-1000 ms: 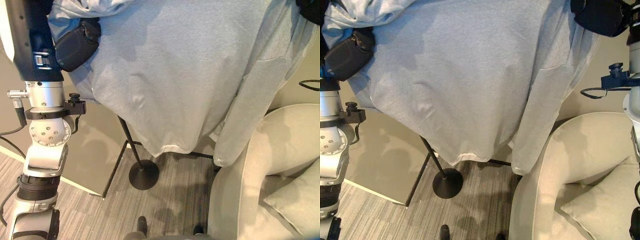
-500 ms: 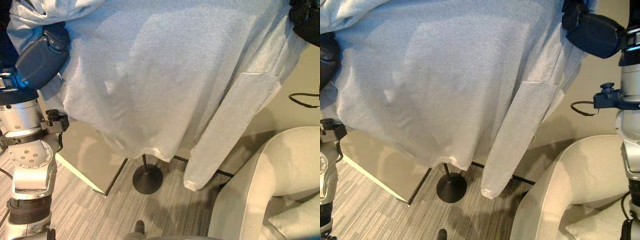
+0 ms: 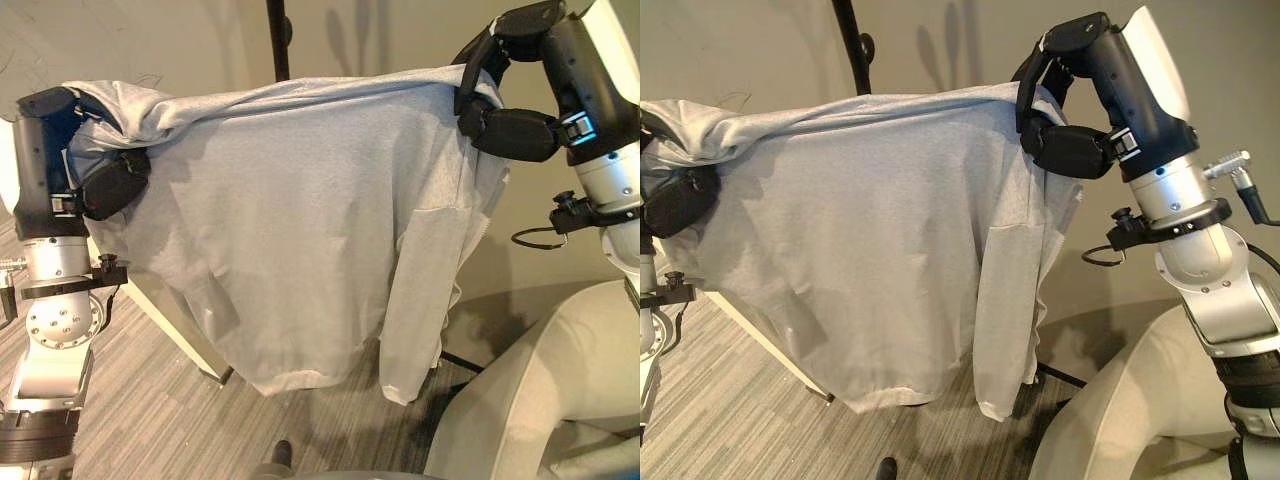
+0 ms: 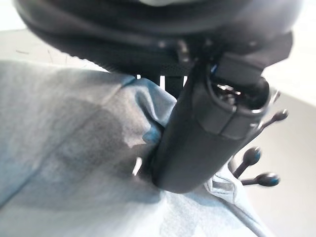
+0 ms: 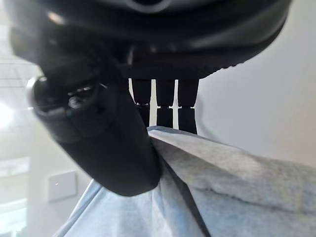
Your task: Hang the clothes on the sofa on the clothes rack.
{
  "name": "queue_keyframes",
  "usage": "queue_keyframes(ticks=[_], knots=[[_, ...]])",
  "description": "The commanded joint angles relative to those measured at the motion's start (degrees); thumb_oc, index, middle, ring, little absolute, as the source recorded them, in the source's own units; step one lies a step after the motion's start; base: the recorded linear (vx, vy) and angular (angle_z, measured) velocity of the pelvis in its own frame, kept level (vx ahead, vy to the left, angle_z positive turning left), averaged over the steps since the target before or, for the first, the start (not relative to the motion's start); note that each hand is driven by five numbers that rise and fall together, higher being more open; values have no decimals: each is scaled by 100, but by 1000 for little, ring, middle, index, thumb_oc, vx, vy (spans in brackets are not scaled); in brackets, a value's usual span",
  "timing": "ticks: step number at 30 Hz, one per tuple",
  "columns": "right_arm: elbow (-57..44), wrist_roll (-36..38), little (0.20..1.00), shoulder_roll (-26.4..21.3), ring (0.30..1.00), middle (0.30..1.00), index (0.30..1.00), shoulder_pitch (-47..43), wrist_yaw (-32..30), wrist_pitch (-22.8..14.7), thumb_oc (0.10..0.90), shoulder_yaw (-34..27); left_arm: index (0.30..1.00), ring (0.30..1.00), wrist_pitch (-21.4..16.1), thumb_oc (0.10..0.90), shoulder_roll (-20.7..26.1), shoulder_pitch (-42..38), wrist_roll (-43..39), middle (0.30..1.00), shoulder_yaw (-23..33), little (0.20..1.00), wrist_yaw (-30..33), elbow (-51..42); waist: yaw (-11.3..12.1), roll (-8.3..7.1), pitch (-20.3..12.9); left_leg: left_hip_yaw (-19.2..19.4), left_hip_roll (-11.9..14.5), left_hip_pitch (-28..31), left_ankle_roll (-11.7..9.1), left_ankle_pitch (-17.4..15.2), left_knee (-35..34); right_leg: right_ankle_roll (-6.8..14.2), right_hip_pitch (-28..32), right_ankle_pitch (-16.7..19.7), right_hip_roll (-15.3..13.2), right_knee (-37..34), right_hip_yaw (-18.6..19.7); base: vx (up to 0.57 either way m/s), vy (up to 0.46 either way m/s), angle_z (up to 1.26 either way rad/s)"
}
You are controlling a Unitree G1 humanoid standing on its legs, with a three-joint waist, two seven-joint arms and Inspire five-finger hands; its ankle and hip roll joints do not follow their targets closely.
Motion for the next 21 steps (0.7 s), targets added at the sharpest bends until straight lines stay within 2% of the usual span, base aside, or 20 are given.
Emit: queue_keyframes(ticks=[1, 7, 11, 12, 18, 21], knots=[[1602, 732, 300, -235, 300, 300, 300, -1896, -933, 386, 400, -387, 300, 300, 305, 400, 807, -1168, -124, 300, 524, 300, 802, 926, 23, -380, -102, 519, 461, 563, -682, -857, 42, 97, 88, -336, -196, 57, -130, 54, 35, 7], [2643, 771, 300, -489, 300, 300, 300, -3421, -1334, 447, 400, 654, 300, 300, 295, 400, 1123, -2169, -225, 300, -237, 300, 881, 1457, 15, -476, -116, 521, 413, 399, -685, -839, 42, 158, -44, -278, -263, 57, -151, 31, 28, 9], [3144, 859, 300, -483, 300, 300, 300, -4202, -1360, 491, 400, 1272, 300, 300, 308, 400, 1328, -2697, -234, 300, -620, 300, 940, 1786, 26, -509, -109, 517, 400, 289, -701, -812, 42, 187, -121, -250, -284, 57, -177, 24, 13, 5], [3353, 898, 300, -439, 300, 300, 300, -4490, -1315, 490, 400, 1560, 300, 300, 324, 400, 1408, -2857, -201, 300, -723, 300, 983, 1919, 30, -516, -98, 524, 401, 253, -702, -801, 42, 198, -154, -246, -291, 57, -185, 27, 20, 10], [3830, 1247, 300, -95, 300, 300, 300, -5010, -1195, 472, 400, 2000, 300, 300, 438, 400, 1721, -3297, -106, 300, -1037, 300, 1056, 2335, 40, -559, -72, 518, 393, 163, -693, -790, 42, 220, -249, -237, -279, 57, -146, 40, 21, 2], [4179, 1260, 300, 29, 300, 300, 300, -5339, -1236, 471, 400, 2298, 300, 300, 555, 400, 2007, -3838, 50, 300, -1476, 300, 1096, 2709, 31, -586, -55, 526, 409, 118, -689, -771, 42, 235, -300, -228, -270, 57, -133, 24, 9, 0]])
